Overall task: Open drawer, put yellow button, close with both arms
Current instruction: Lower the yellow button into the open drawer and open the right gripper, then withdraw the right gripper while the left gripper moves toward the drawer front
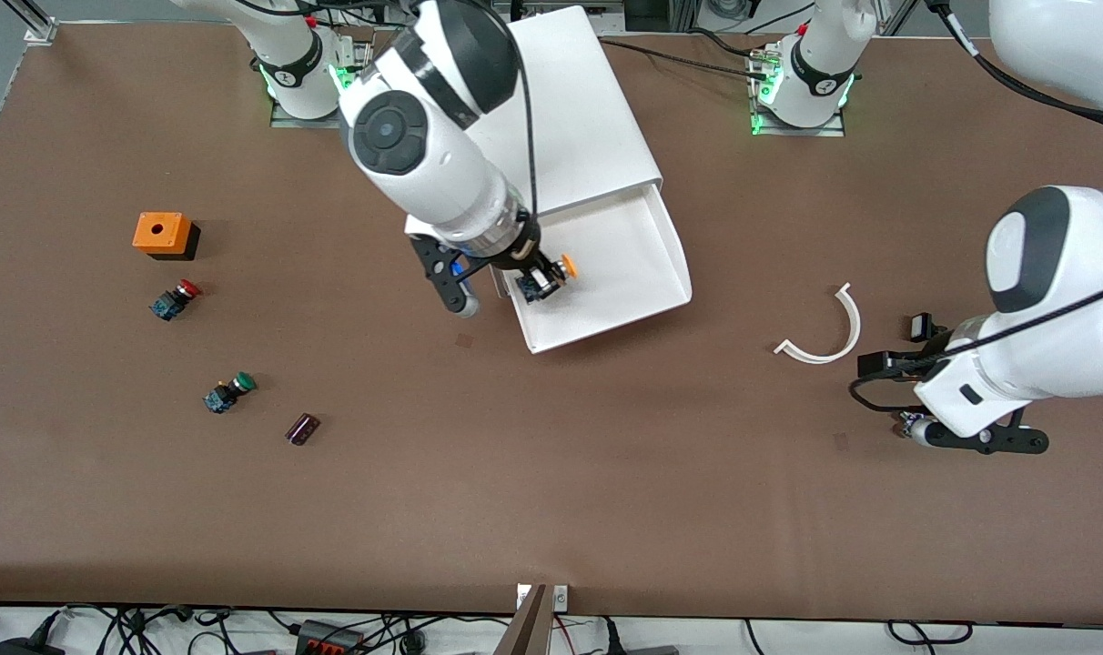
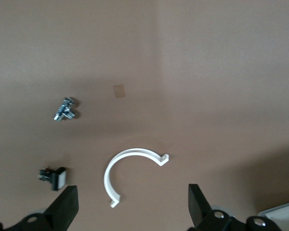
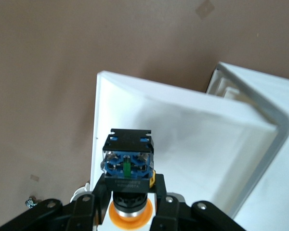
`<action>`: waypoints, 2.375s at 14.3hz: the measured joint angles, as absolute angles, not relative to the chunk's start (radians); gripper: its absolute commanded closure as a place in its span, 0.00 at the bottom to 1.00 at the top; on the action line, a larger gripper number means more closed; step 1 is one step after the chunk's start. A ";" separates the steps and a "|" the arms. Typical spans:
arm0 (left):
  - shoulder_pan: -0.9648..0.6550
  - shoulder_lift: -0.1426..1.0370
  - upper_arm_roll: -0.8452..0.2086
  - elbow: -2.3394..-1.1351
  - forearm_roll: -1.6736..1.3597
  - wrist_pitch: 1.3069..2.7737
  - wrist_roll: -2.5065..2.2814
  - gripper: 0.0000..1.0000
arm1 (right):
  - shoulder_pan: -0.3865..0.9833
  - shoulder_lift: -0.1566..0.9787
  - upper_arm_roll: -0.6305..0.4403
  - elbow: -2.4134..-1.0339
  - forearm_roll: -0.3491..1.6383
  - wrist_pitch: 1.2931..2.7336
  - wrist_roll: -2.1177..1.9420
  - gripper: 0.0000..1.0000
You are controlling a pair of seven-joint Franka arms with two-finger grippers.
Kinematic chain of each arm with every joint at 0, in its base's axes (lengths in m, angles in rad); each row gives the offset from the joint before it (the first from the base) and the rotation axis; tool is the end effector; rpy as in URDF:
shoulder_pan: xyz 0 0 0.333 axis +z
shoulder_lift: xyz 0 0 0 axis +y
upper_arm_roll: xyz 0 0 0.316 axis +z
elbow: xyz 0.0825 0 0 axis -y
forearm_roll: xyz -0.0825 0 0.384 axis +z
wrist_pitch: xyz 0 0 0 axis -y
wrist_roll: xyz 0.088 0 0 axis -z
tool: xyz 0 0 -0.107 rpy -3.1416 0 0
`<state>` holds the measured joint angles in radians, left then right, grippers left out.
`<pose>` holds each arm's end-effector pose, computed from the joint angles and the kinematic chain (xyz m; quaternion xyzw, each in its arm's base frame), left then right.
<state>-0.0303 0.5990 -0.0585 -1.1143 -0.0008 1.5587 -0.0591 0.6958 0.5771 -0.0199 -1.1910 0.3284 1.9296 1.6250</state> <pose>0.7066 -0.0517 0.4558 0.9968 -0.0110 -0.0778 0.0115 0.5601 0.4828 0.4704 -0.8559 0.4878 0.1063 0.1347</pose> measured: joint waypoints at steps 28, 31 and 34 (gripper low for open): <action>-0.001 0.570 -0.072 -1.215 -0.039 1.610 -0.063 0.00 | 0.785 0.689 -0.045 -1.153 0.311 1.979 1.934 0.00; -0.005 0.568 -0.082 -1.215 -0.039 1.612 -0.071 0.00 | 0.781 0.680 -0.065 -1.135 0.311 1.979 1.934 0.00; -0.029 0.565 -0.092 -1.215 -0.039 1.621 -0.150 0.00 | 0.778 0.655 -0.115 -1.124 0.310 1.975 1.934 0.00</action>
